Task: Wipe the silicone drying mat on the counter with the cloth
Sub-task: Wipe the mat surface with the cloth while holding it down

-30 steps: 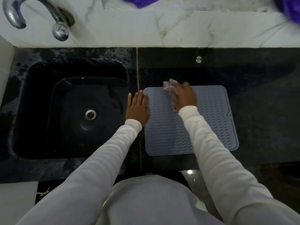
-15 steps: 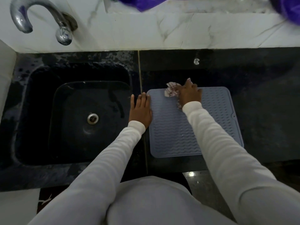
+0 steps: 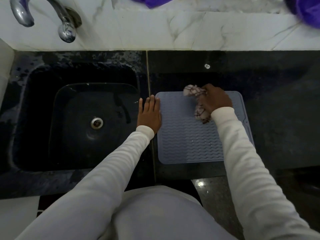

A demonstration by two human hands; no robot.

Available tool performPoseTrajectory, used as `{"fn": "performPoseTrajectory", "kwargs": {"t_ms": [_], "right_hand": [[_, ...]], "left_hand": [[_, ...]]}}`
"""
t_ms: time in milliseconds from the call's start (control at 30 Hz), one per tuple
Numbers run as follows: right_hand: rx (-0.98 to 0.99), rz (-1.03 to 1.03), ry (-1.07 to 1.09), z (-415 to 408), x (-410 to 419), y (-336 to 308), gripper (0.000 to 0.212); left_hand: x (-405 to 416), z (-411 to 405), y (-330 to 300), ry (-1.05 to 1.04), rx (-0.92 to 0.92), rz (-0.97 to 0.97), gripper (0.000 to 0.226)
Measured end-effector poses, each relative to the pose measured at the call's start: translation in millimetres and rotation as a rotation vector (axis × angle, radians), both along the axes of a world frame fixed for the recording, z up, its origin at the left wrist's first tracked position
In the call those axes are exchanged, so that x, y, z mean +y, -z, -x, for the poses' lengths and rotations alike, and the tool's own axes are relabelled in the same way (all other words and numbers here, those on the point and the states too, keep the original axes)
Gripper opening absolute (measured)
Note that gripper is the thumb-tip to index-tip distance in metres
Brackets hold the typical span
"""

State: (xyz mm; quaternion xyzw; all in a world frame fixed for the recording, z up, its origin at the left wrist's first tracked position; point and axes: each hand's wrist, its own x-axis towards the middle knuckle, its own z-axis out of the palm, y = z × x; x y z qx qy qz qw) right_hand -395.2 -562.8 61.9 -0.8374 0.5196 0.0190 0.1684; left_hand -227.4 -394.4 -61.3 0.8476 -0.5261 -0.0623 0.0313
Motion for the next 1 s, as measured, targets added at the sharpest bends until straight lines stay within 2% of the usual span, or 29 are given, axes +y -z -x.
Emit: {"fn": "performPoseTrajectory", "kwargs": {"t_ms": [100,200,267,367,567,633,733,1000], "right_hand": [[-0.017,-0.111,-0.087,-27.2,43.4,3.9,0.039],[0.061,0.021,-0.197,-49.0,101.2,49.9,0.042],[0.137,0.116,-0.192,-52.2,125.5,78.7,0.039],[0.165,0.157,-0.165,-48.2,127.9,87.5,0.04],[0.277,0.106,-0.263,-26.5,102.5,74.4,0.078],[0.308,0.102,-0.196,-8.9,84.0,72.2,0.069],[0.275,0.141,-0.093,30.2,55.7,76.2,0.037],[0.229,0.186,0.175,108.9,6.0,73.5,0.037]], "left_hand": [[-1.2,-0.2,0.0,-0.009,0.01,-0.007,0.058],[0.5,0.9,1.6,-0.003,-0.01,-0.041,0.064],[-0.1,0.9,3.5,-0.002,-0.025,-0.07,0.065],[-0.3,1.2,3.2,-0.017,-0.038,-0.08,0.064],[0.3,0.2,-2.0,-0.011,-0.047,-0.081,0.064],[-0.1,1.4,-3.3,-0.015,-0.031,-0.078,0.061],[0.1,3.6,-4.8,-0.026,-0.027,-0.06,0.059],[0.3,6.6,-1.8,-0.049,-0.012,-0.04,0.058]]}}
